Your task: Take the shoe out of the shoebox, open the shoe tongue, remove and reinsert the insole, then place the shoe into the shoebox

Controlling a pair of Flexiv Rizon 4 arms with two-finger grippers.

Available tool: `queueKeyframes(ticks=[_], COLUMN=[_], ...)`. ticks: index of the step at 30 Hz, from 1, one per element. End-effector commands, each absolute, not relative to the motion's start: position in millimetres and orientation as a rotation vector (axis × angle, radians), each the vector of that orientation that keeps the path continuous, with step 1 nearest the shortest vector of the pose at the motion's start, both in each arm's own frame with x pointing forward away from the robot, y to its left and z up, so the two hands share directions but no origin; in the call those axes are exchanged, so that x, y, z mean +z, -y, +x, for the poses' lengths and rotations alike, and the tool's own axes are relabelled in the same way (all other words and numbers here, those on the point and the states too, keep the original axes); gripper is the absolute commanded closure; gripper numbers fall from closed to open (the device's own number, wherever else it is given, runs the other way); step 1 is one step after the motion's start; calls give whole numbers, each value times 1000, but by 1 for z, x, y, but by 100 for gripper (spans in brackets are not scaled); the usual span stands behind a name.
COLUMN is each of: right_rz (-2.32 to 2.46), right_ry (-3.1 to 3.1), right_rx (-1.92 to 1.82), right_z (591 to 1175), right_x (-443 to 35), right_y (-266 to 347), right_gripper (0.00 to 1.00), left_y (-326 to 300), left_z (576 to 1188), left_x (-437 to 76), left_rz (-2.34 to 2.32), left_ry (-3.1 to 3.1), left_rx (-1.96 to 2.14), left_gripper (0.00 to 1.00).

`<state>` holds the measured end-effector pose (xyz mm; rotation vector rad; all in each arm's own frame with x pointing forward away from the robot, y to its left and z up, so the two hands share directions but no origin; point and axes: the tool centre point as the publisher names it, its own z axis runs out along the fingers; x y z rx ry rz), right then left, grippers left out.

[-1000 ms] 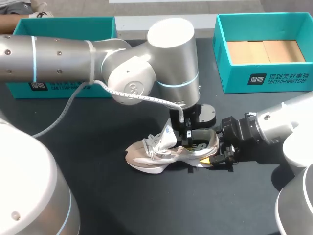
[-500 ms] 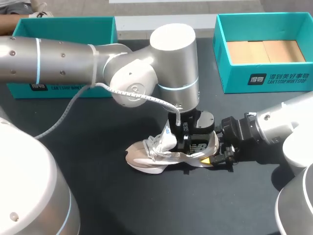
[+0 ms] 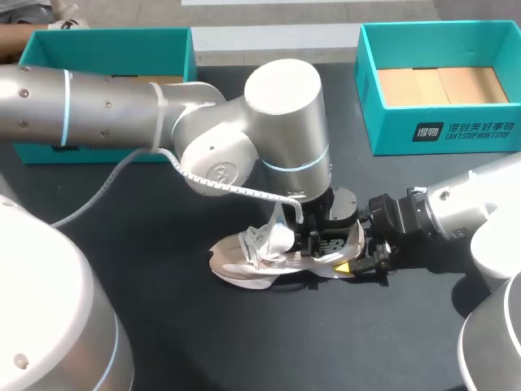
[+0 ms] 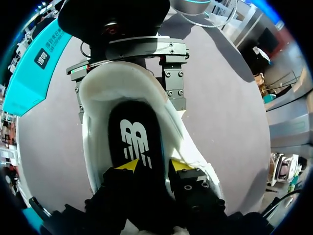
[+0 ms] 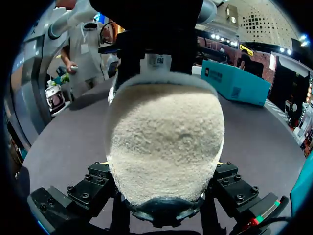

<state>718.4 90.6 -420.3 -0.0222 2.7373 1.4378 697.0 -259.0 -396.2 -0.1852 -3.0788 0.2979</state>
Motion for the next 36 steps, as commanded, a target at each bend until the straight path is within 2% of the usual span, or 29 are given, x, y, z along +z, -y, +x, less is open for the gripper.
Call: queueKeyframes(ticks=[1,5,9,10,11,12,36], right_rz=[-20,-20,-20,-20,-20,-20,-20], right_ry=[-2737,-2737,-2737,-2737,-2737,-2737,-2737], right_rx=[1434,1434,1434,1434,1434,1434,1434], right_z=[718,718,718,718,718,718,718], right_x=[-421,-421,-421,-421,-421,-421,-421], right_y=[-92,-92,-92,-92,-92,-92,-92], right_gripper=[100,100,100,100,100,100,100], left_y=[258,260,261,261,260,260,230], left_z=[697,699,702,703,703,704,706], left_x=[-407,-414,-424,-425,-426,-426,-365], left_rz=[-174,-170,-157,-155,-155,-153,-82], left_ry=[3097,3120,3139,3140,3146,3146,2962], left_rx=[318,328,314,309,301,300,392], left_gripper=[64,63,71,78,95,100,100])
